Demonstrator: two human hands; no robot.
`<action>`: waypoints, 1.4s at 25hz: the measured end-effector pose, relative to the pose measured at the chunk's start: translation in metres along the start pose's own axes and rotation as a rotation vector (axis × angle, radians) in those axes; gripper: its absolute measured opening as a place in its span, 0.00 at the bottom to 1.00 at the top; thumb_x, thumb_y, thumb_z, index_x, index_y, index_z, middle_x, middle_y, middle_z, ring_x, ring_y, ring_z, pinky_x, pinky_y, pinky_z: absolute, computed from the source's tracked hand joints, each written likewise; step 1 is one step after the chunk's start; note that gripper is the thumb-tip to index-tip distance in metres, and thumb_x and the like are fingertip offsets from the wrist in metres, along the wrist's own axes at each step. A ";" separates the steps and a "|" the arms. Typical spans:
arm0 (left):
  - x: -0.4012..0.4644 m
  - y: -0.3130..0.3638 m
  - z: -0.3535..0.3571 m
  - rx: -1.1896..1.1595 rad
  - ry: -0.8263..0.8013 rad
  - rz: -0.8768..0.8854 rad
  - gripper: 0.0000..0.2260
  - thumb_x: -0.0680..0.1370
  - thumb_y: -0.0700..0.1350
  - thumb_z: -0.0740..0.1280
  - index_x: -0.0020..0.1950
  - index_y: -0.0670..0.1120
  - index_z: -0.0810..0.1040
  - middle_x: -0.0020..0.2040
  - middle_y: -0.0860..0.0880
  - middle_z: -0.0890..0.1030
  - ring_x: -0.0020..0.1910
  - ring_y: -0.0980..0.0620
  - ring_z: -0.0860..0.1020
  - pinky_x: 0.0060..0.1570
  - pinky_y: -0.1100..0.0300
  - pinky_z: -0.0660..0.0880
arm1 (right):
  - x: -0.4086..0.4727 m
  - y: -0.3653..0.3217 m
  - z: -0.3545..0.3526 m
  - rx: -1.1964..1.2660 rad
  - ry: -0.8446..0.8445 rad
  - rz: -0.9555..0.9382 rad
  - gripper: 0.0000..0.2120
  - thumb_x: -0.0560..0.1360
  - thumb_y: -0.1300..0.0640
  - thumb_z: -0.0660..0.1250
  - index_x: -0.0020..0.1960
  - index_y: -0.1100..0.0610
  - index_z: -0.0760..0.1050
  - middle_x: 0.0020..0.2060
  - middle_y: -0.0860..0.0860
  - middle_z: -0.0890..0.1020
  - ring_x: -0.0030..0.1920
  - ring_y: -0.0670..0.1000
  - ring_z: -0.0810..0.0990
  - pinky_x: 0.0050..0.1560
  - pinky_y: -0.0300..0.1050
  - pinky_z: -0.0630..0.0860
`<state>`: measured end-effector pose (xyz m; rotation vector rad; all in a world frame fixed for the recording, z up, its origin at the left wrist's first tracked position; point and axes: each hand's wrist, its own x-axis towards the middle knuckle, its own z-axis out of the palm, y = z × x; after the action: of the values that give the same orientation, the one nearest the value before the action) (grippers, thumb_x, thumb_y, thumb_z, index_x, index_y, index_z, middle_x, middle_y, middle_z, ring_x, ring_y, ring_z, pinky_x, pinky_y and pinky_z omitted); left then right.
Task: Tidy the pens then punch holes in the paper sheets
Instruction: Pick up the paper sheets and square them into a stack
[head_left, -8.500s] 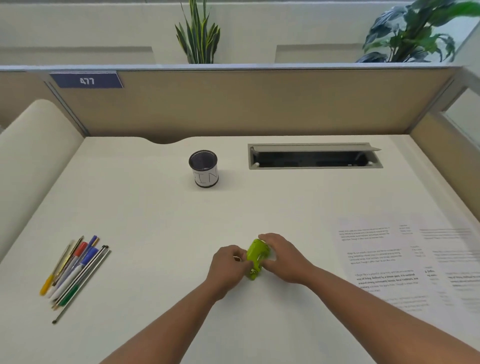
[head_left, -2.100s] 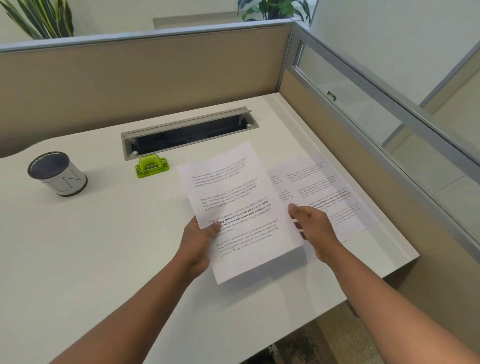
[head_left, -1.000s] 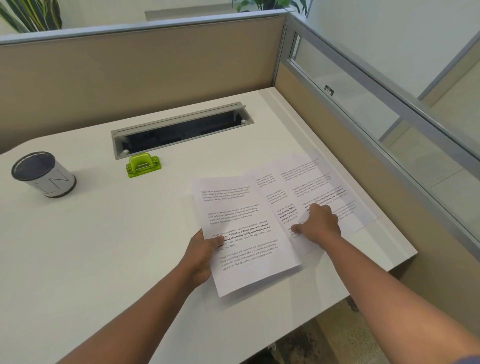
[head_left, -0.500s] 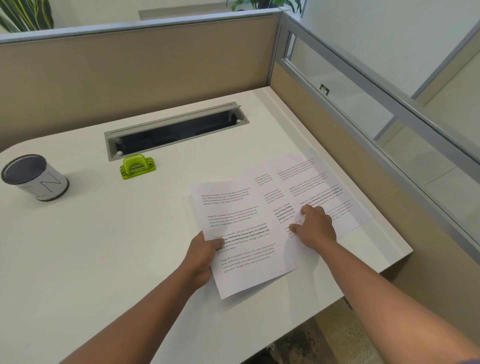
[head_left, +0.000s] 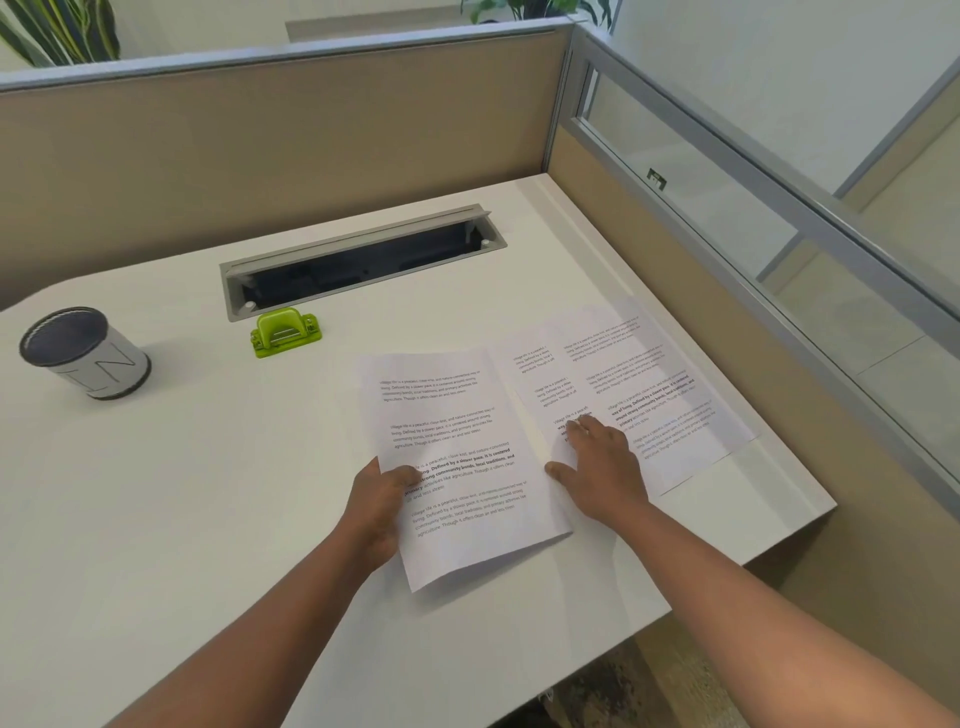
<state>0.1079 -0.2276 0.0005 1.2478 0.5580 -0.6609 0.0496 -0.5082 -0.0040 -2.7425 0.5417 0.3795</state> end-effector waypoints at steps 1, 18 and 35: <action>0.002 0.002 -0.005 -0.001 0.014 0.011 0.19 0.74 0.31 0.64 0.61 0.46 0.81 0.52 0.45 0.88 0.47 0.40 0.87 0.41 0.45 0.83 | 0.001 0.001 0.001 -0.010 0.009 0.002 0.34 0.80 0.40 0.64 0.80 0.52 0.60 0.81 0.50 0.58 0.77 0.57 0.57 0.71 0.56 0.64; -0.006 0.007 -0.012 0.007 -0.049 0.057 0.18 0.76 0.31 0.64 0.62 0.47 0.81 0.55 0.45 0.88 0.51 0.41 0.87 0.45 0.45 0.84 | -0.003 -0.027 -0.056 0.331 0.284 0.027 0.10 0.73 0.51 0.63 0.37 0.55 0.71 0.31 0.50 0.76 0.31 0.55 0.72 0.31 0.47 0.68; -0.052 0.041 -0.009 -0.115 -0.230 0.162 0.20 0.81 0.59 0.62 0.70 0.53 0.79 0.63 0.46 0.85 0.61 0.42 0.83 0.58 0.43 0.79 | -0.079 -0.167 -0.036 0.197 0.110 -0.439 0.19 0.72 0.34 0.60 0.53 0.46 0.78 0.50 0.42 0.81 0.48 0.50 0.78 0.41 0.46 0.75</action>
<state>0.1018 -0.2032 0.0624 1.0792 0.2964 -0.6168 0.0544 -0.3491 0.0964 -2.6010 -0.0087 0.0634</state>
